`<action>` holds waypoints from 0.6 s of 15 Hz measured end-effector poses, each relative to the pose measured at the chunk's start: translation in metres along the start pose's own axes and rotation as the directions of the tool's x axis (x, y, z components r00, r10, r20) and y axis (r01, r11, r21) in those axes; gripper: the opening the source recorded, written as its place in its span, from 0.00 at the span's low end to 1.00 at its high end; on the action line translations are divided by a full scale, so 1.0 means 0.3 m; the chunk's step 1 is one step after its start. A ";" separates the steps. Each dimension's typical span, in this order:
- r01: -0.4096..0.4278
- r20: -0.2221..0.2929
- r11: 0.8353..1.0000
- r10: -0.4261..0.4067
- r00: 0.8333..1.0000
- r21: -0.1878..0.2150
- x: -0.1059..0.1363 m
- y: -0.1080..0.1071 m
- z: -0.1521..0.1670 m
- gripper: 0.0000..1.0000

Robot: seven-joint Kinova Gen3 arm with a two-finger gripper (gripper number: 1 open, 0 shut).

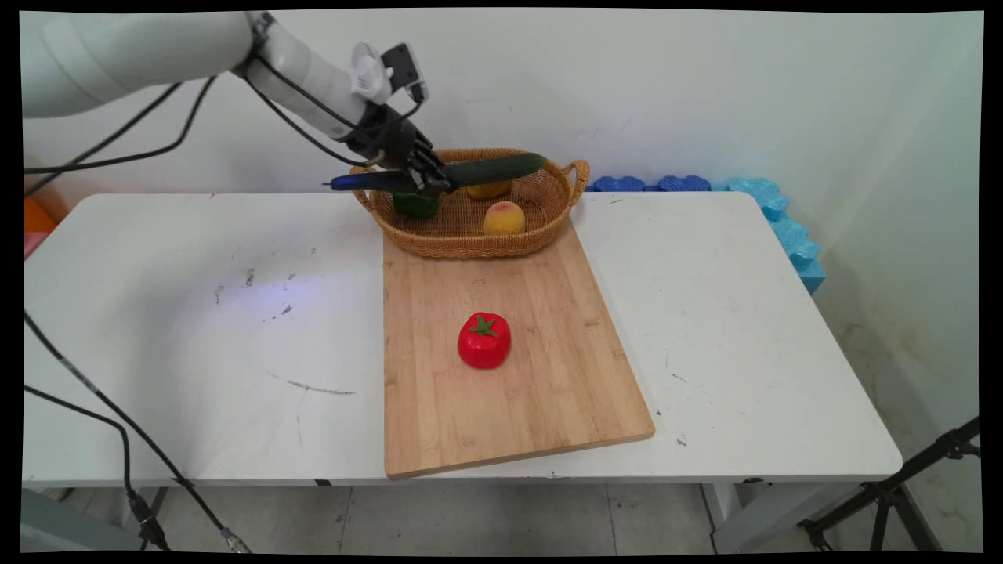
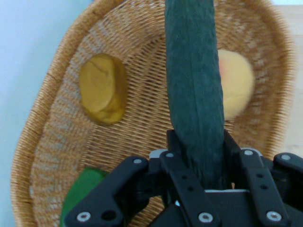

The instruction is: Place the picked object on the cutting board

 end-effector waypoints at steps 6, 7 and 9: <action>0.012 -0.014 0.995 -0.014 1.000 -0.103 -0.020 0.139 -0.156 0.00; 0.020 -0.013 0.992 -0.022 1.000 -0.127 -0.026 0.172 -0.180 0.00; 0.040 -0.005 0.984 -0.042 0.999 -0.172 -0.038 0.234 -0.218 0.00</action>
